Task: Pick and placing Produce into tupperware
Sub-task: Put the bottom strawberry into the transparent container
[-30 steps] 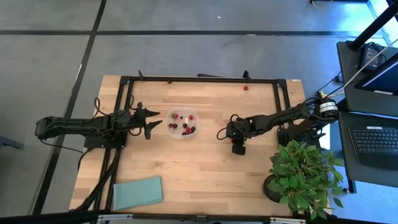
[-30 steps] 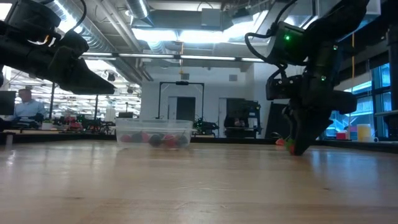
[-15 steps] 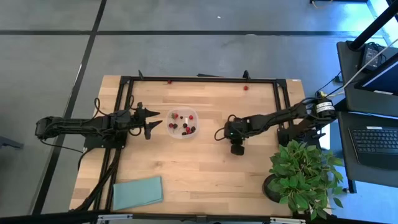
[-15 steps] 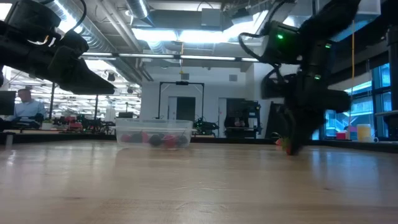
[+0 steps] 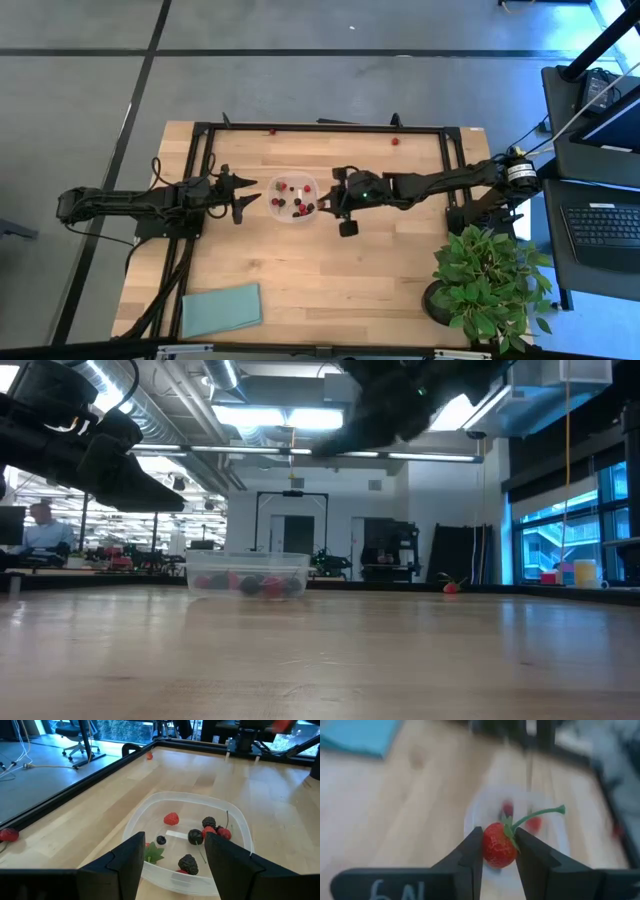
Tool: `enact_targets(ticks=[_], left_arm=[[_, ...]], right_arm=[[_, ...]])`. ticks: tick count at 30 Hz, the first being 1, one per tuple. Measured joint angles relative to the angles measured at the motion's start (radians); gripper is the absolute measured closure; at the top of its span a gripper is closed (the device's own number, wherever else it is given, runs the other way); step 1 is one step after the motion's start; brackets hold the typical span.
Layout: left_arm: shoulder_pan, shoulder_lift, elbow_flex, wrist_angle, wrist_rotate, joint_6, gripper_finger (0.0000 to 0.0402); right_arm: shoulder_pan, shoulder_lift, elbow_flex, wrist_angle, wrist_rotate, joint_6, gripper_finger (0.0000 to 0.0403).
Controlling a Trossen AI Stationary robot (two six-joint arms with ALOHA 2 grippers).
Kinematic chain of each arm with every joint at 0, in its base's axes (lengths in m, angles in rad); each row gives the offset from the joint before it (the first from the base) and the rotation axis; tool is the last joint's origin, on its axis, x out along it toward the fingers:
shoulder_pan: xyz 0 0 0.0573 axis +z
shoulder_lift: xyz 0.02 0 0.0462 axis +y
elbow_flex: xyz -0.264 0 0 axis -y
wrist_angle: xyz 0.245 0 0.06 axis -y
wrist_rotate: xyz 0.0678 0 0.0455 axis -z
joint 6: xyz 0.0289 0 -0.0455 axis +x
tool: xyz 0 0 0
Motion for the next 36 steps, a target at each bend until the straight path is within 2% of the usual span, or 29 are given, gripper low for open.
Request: enact_targets(ticks=[7,11,14,20,27,32,36], left_arm=[[0.000,0.000,0.000,0.000,0.000,0.000,0.0202],[0.000,0.000,0.000,0.000,0.000,0.000,0.0202],[0.000,0.000,0.000,0.000,0.000,0.000,0.0202],[0.000,0.000,0.000,0.000,0.000,0.000,0.0202],[0.000,0.000,0.000,0.000,0.000,0.000,0.0202],[0.000,0.000,0.000,0.000,0.000,0.000,0.0202],[0.000,0.000,0.000,0.000,0.000,0.000,0.0202]], right_arm=[[-0.050,0.119,0.001,0.344,-0.066,-0.058,0.0308],[-0.088,0.238,0.001,0.523,-0.112,0.020,0.0308],[-0.113,0.333,0.043,0.545,-0.115,0.082,0.0308],[-0.131,0.499,0.216,0.394,-0.124,0.115,0.0308],[-0.130,0.610,0.429,0.058,-0.133,0.083,0.0308],[-0.130,0.629,0.498,-0.093,-0.132,0.065,0.0308],[-0.129,0.629,0.503,-0.113,-0.132,0.064,0.0304]])
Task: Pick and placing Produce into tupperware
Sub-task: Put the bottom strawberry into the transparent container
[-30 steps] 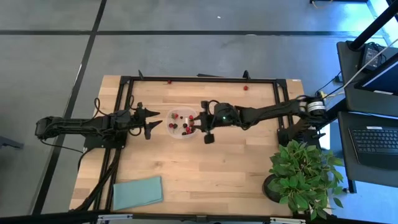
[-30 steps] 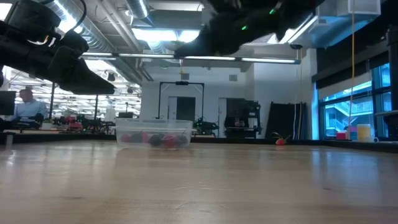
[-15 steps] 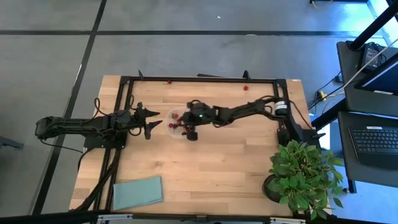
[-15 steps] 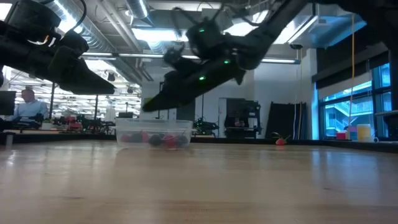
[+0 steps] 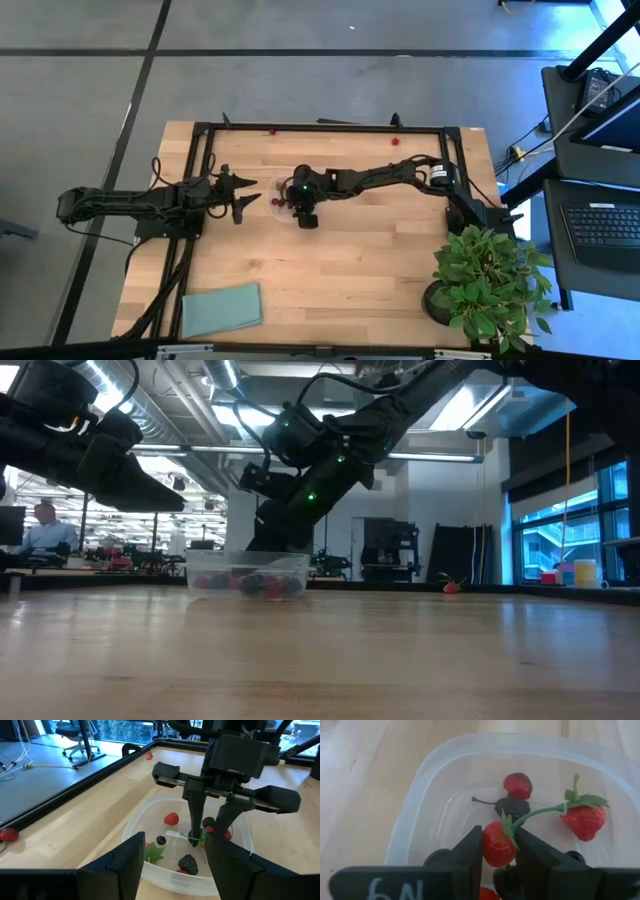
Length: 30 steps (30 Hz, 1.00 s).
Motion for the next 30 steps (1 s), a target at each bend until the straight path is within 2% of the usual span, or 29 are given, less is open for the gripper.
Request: enact_targets(ticks=[30], left_arm=[[0.000,0.000,0.000,0.000,0.000,0.000,0.0202]], right_arm=[[-0.001,0.000,0.000,0.003,0.002,-0.002,0.0290]])
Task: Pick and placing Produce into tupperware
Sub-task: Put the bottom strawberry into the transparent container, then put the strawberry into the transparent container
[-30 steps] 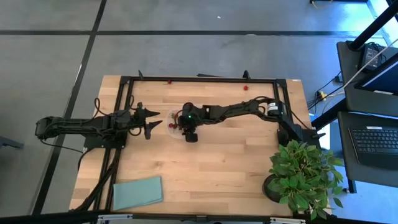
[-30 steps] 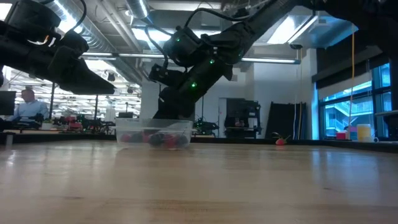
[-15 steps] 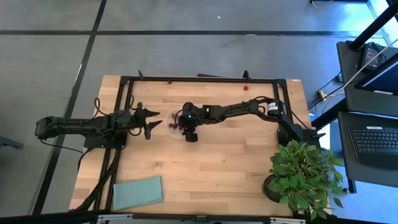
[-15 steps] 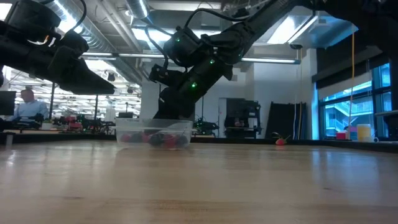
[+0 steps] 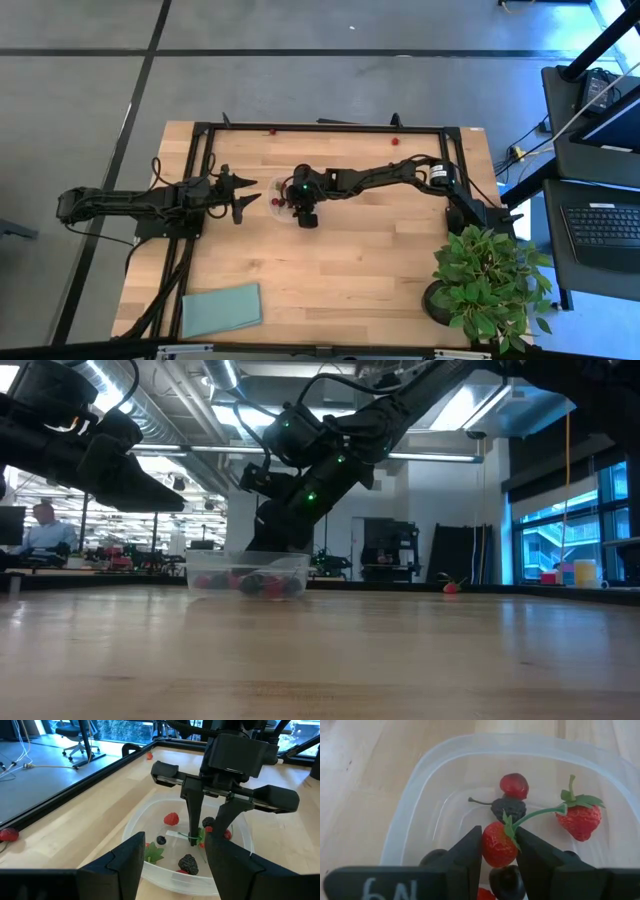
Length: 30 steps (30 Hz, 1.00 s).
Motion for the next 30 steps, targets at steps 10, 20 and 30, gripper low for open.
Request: enact_targets(ticks=[10,20,30], left_arm=[[0.000,0.000,0.000,0.000,0.000,0.000,0.0202],[0.000,0.000,0.000,0.000,0.000,0.000,0.0202],[0.000,0.000,0.000,0.000,0.000,0.000,0.0202]], right_arm=[[0.000,0.000,0.000,-0.001,0.000,0.000,0.0290],[0.000,0.000,0.000,-0.001,0.001,0.000,0.0223],[-0.003,-0.020,0.028,-0.026,0.005,0.027,0.0165]])
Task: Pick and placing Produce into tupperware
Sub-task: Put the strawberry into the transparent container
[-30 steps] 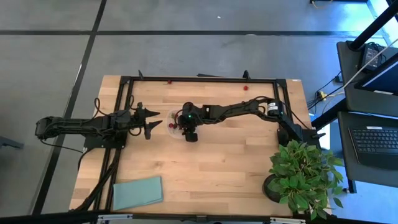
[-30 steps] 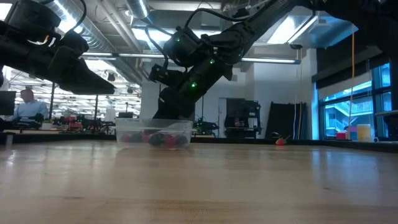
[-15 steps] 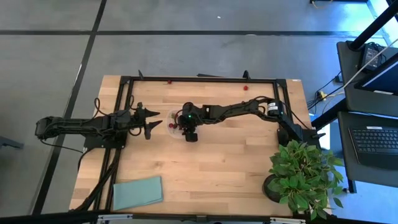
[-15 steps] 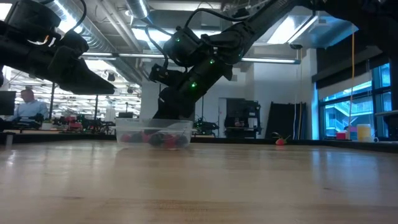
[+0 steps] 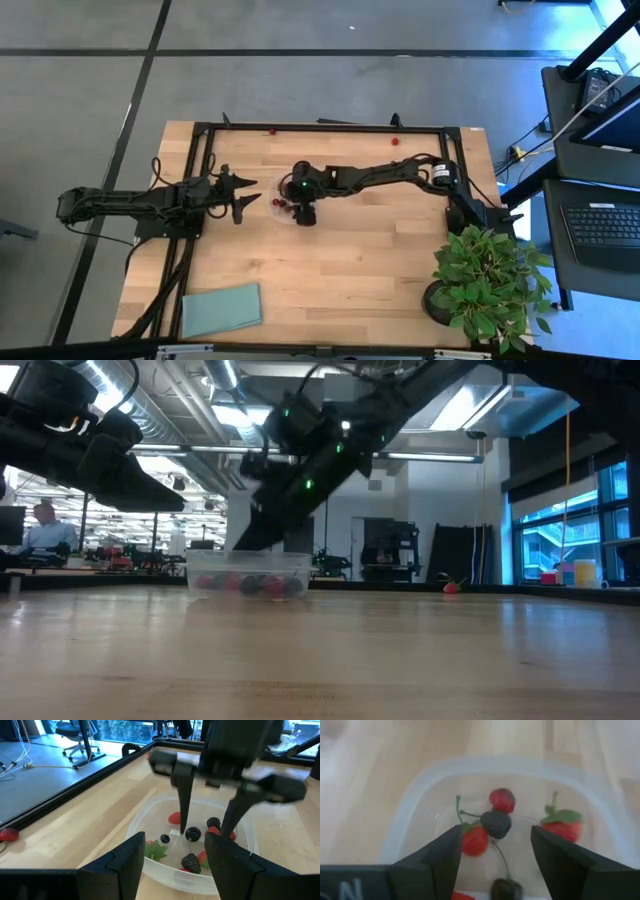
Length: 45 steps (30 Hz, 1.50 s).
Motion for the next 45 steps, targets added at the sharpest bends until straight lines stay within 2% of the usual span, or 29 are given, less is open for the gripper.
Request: enact_targets(ticks=[3,9,16,19,22,24,29,37,45], left_arm=[[0.000,0.000,0.000,-0.006,0.000,0.000,0.0202],[0.000,0.000,0.000,-0.016,0.015,-0.001,0.0202],[0.000,0.000,0.000,-0.016,0.050,-0.004,0.0202],[0.000,0.000,0.000,-0.016,0.050,-0.014,0.0202],[0.000,0.000,0.000,-0.016,0.050,-0.026,0.0202],[0.000,0.000,0.000,-0.016,0.050,-0.026,0.0202],[0.000,0.000,0.000,-0.016,0.050,-0.028,0.0202],[0.000,0.000,0.000,-0.017,0.050,-0.030,0.0202],[0.000,0.000,0.000,-0.017,0.050,-0.030,0.0202]], right_arm=[[-0.005,-0.025,0.036,-0.042,-0.001,0.000,0.0166],[-0.060,-0.138,0.118,-0.349,-0.002,0.005,0.0168],[-0.190,-0.333,0.124,-0.671,0.019,-0.001,0.0168],[-0.249,-0.395,0.123,-0.745,0.125,-0.010,0.0168],[-0.306,-0.420,0.117,-0.759,0.220,0.131,0.0168],[-0.344,-0.421,0.117,-0.767,0.244,0.232,0.0168],[-0.425,-0.367,0.116,-0.801,0.267,0.367,0.0173],[-0.533,-0.238,0.116,-0.853,0.314,0.479,0.0192],[-0.616,-0.145,0.116,-0.822,0.343,0.525,0.0210]])
